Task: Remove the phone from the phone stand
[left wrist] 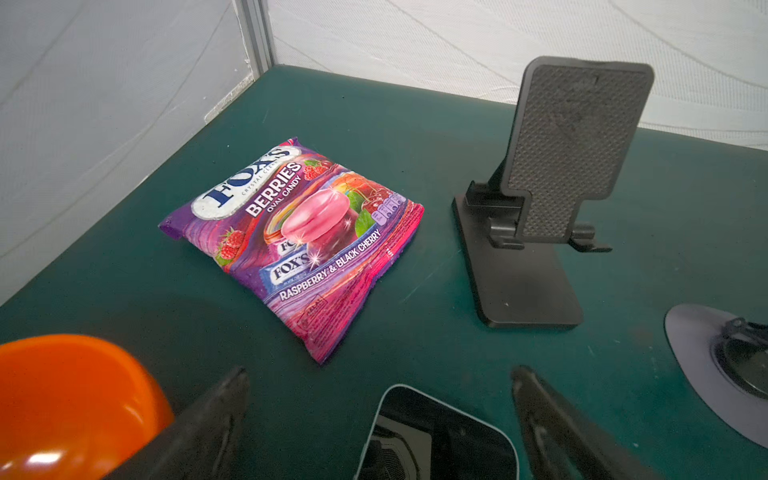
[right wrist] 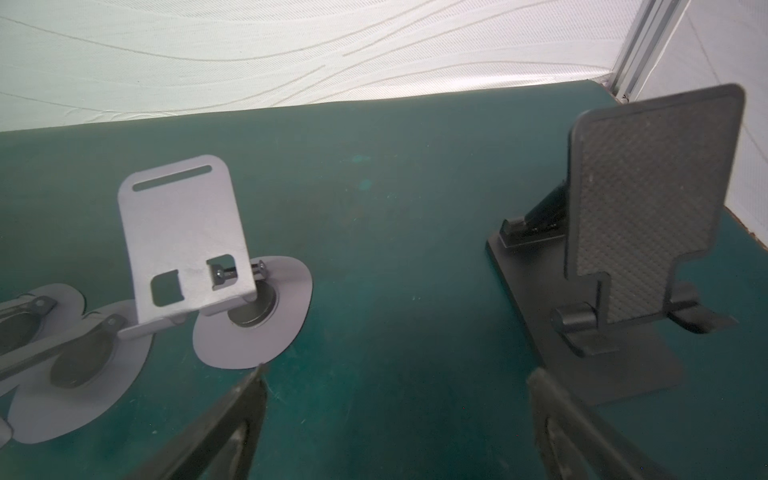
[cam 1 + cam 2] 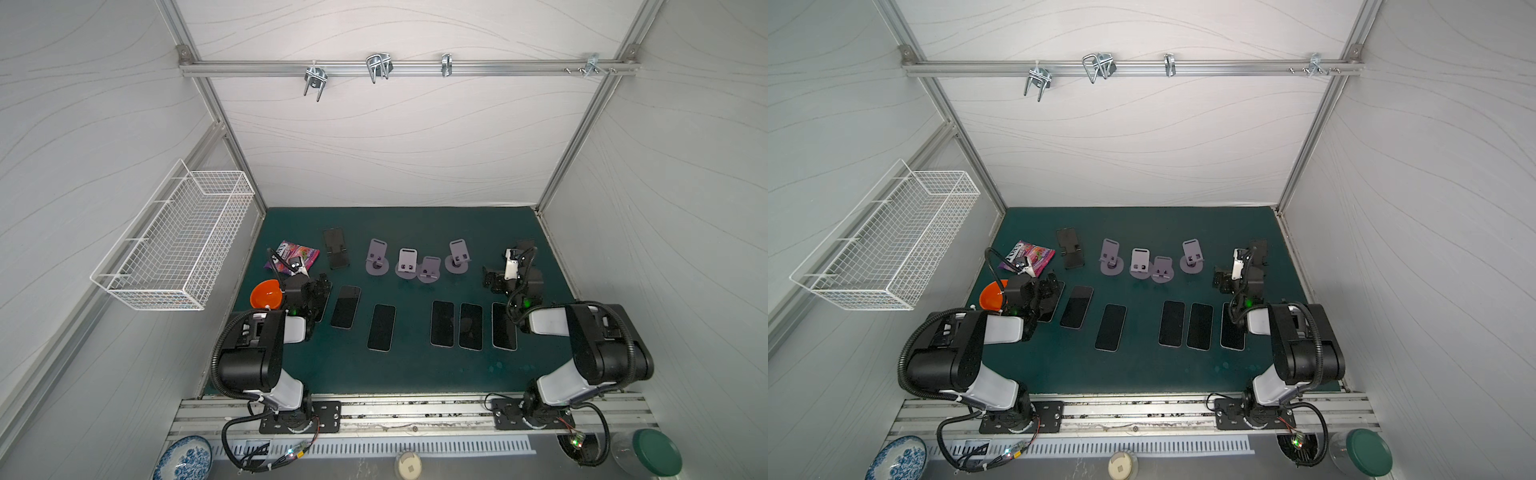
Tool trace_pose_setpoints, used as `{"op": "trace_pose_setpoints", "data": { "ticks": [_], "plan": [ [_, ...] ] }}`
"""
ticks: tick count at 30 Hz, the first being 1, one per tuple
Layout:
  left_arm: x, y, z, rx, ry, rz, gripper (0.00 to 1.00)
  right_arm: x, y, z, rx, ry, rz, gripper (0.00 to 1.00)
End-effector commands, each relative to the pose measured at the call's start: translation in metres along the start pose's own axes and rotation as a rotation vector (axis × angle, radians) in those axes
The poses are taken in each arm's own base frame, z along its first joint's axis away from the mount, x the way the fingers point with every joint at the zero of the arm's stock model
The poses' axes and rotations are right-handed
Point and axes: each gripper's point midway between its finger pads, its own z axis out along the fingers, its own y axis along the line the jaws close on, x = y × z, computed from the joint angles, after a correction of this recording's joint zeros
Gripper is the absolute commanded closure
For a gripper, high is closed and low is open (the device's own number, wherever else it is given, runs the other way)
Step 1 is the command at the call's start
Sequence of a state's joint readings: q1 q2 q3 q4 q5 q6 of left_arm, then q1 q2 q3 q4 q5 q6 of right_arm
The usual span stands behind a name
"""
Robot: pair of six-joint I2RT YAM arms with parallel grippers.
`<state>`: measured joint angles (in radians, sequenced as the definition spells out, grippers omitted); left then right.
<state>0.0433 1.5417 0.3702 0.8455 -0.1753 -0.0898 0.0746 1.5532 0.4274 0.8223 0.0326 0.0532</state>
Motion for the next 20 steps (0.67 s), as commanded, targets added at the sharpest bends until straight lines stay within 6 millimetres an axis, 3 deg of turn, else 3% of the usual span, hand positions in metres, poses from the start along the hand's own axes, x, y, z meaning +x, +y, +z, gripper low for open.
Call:
{"op": "trace_pose_setpoints", "data": {
  "ticks": [1,20],
  "plan": [
    [-0.0191,-0.0016,0.0027,-0.013,-0.057,-0.005,0.01,0.0057,-0.0045,0.0023,0.027,0.025,-0.027,0.01],
    [-0.0187,-0.0101,0.0042,-0.014,-0.049,0.041,0.01,0.0054,-0.0021,0.0033,0.033,0.030,-0.044,0.01]
  ]
}}
